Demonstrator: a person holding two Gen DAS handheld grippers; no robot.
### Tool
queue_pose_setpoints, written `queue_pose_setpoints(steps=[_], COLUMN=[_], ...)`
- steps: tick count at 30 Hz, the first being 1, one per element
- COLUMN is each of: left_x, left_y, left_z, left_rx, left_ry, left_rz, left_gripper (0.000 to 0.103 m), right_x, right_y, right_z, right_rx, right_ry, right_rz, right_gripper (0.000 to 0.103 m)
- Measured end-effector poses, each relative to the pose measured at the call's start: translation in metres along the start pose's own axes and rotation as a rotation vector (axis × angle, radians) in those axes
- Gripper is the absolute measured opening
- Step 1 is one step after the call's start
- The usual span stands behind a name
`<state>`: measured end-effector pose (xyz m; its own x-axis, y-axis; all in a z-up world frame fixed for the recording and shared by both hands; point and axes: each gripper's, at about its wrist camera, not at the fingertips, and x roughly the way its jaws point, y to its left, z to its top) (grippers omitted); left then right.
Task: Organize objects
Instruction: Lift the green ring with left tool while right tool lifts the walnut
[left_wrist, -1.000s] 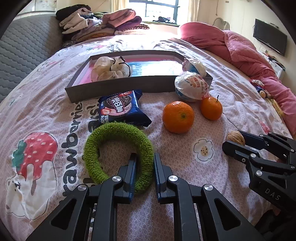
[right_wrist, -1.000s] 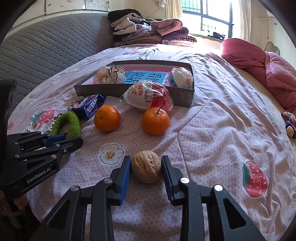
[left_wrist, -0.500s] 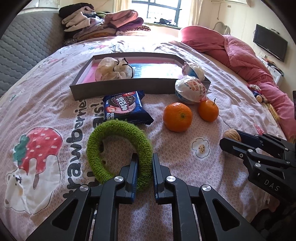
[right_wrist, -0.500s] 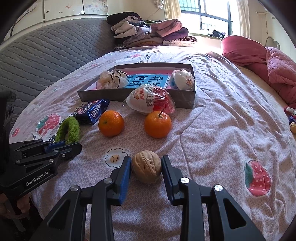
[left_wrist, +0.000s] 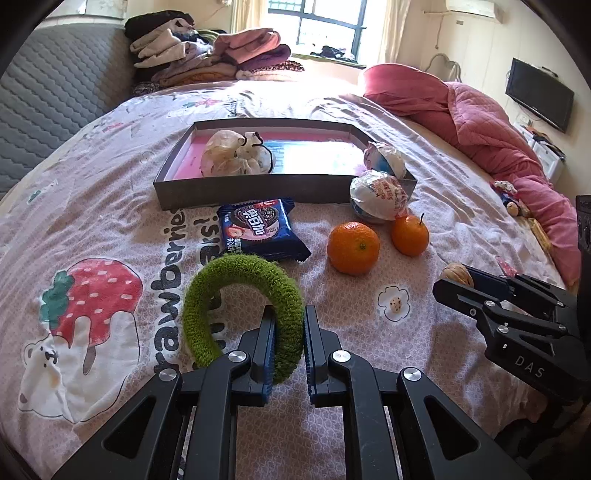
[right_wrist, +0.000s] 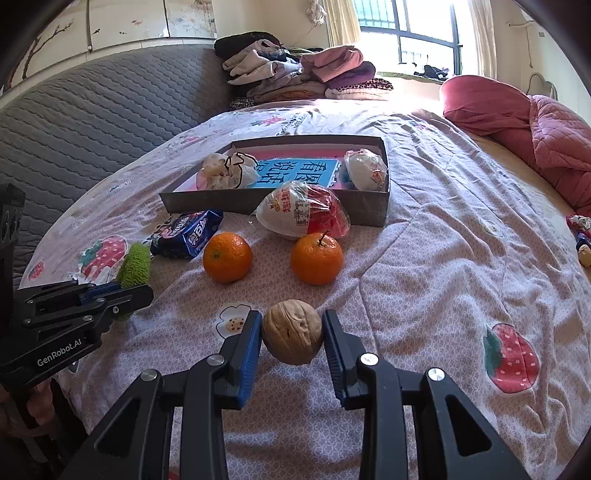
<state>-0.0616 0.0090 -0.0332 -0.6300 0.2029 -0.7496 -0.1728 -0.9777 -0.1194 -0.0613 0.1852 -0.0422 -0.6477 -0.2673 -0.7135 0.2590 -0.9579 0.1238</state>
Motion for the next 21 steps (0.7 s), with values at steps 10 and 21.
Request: queue_pose_setpoints(steps=[10,21], left_x=[-0.012,-0.022], left_y=[0.002,0.001], left_z=[0.004,0.008], left_rx=[0.005,0.017], left_ry=[-0.041,-0.08], left_rz=[0.015,0.047], left_gripper=[0.013,0.013], right_x=[-0.007,-0.012], right_y=[0.003,0.009], right_z=[0.003,0.007], right_rx=[0.007,0.004], right_ry=[-0.039,-0.065], right_rz=[0.006,0.012], right_gripper=[0.034,0.034])
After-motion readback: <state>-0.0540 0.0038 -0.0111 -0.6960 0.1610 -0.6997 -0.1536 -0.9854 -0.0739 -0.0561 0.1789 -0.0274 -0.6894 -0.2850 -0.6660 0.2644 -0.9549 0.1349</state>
